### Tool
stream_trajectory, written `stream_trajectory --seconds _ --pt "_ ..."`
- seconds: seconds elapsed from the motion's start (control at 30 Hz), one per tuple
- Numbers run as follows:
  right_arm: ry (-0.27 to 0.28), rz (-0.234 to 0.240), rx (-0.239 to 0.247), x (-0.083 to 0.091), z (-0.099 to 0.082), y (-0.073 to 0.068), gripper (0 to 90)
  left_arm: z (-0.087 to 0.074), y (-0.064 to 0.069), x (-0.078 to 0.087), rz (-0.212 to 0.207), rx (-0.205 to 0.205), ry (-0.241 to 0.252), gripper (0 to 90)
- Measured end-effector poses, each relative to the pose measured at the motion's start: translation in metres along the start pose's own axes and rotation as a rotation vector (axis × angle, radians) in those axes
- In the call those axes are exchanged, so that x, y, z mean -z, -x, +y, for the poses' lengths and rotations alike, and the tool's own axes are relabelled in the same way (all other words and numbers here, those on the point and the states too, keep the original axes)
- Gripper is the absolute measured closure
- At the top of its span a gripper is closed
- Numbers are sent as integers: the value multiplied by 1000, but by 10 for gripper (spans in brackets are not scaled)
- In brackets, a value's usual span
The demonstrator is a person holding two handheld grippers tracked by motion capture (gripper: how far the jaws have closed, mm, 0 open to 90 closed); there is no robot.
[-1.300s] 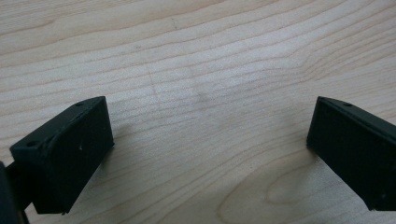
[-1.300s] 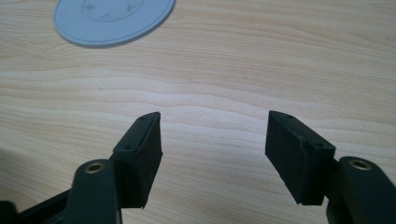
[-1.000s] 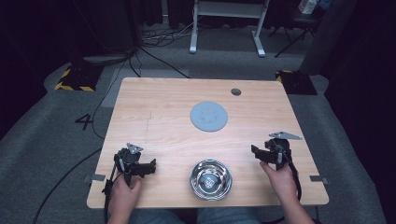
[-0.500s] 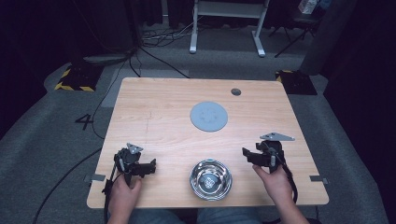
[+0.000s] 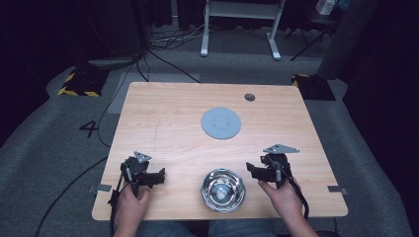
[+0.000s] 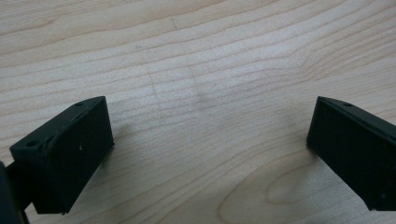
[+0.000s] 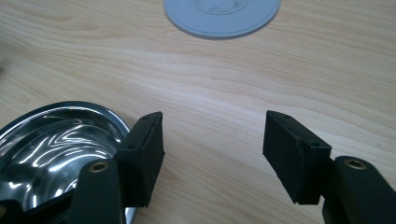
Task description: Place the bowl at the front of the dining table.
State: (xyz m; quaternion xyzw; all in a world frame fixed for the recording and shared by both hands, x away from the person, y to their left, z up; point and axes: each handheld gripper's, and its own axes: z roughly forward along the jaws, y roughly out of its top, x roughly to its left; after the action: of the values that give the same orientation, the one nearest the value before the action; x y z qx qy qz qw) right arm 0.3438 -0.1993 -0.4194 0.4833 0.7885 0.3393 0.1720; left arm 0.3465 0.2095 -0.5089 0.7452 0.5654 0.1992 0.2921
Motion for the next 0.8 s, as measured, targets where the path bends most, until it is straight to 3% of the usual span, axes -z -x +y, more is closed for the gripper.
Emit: stream_trajectory --seconds 0.43,0.8 --pt "-31 37 43 -6 0 -22 378 0 0 0 0 -1 0 5" --pt "-93 67 77 -17 -5 -38 370 0 0 0 0 -1 0 5"
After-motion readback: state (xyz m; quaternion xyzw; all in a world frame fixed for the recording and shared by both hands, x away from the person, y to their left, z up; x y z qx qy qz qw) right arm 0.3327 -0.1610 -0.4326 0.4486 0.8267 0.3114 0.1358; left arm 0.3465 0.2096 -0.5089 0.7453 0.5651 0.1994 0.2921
